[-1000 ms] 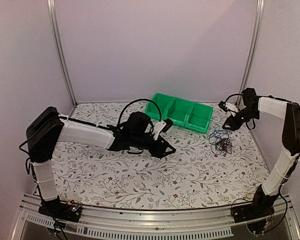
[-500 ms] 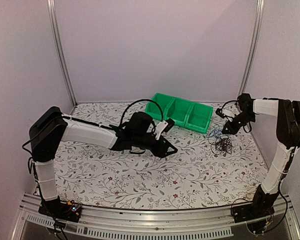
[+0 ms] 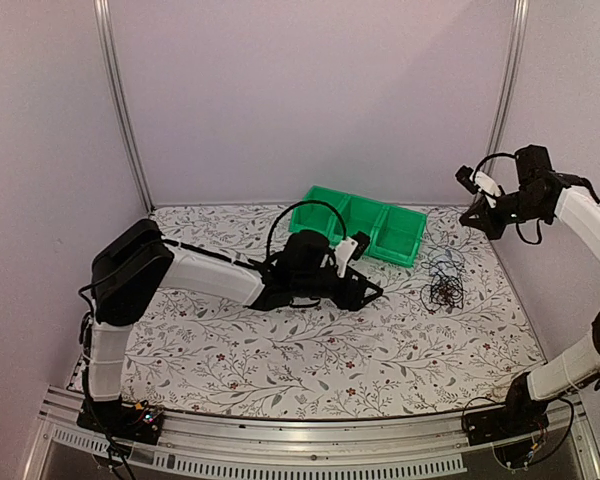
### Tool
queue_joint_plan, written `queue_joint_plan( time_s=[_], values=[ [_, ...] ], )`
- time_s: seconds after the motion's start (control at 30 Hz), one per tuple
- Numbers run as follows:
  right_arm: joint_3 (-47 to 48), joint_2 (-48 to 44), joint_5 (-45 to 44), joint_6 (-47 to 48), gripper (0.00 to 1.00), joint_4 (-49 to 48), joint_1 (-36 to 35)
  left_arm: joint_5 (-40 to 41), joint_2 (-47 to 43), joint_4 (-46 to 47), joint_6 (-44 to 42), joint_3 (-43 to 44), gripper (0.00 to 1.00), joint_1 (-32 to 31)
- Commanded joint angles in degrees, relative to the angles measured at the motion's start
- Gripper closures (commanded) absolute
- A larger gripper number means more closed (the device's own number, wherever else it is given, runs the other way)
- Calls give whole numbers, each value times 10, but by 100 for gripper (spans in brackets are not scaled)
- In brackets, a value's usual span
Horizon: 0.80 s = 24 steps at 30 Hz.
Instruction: Untangle the cables
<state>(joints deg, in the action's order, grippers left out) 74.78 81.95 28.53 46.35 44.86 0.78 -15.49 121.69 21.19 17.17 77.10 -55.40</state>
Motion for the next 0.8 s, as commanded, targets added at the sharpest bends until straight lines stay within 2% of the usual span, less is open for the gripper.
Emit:
queue_joint_plan(
  time_s=[0.0, 0.27, 0.53, 0.57, 0.63, 0.77],
  values=[
    [19, -60, 73, -11, 100, 59, -4, 37, 35, 110, 12, 62, 34, -40],
    [52, -103, 121, -20, 100, 103, -4, 63, 196, 215, 30, 235, 31, -74],
    [152, -115, 209, -1, 100, 200, -21, 104, 412, 195, -1, 526, 29, -82],
    [167, -119, 222, 1, 100, 205, -20, 109, 431, 217, 1, 543, 29, -80],
    [186, -127, 245, -1, 100, 207, -21, 137, 448, 270, 21, 527, 33, -76],
    [232, -142, 315, -18, 100, 200, -20, 114, 462, 276, 54, 521, 50, -69]
  ],
)
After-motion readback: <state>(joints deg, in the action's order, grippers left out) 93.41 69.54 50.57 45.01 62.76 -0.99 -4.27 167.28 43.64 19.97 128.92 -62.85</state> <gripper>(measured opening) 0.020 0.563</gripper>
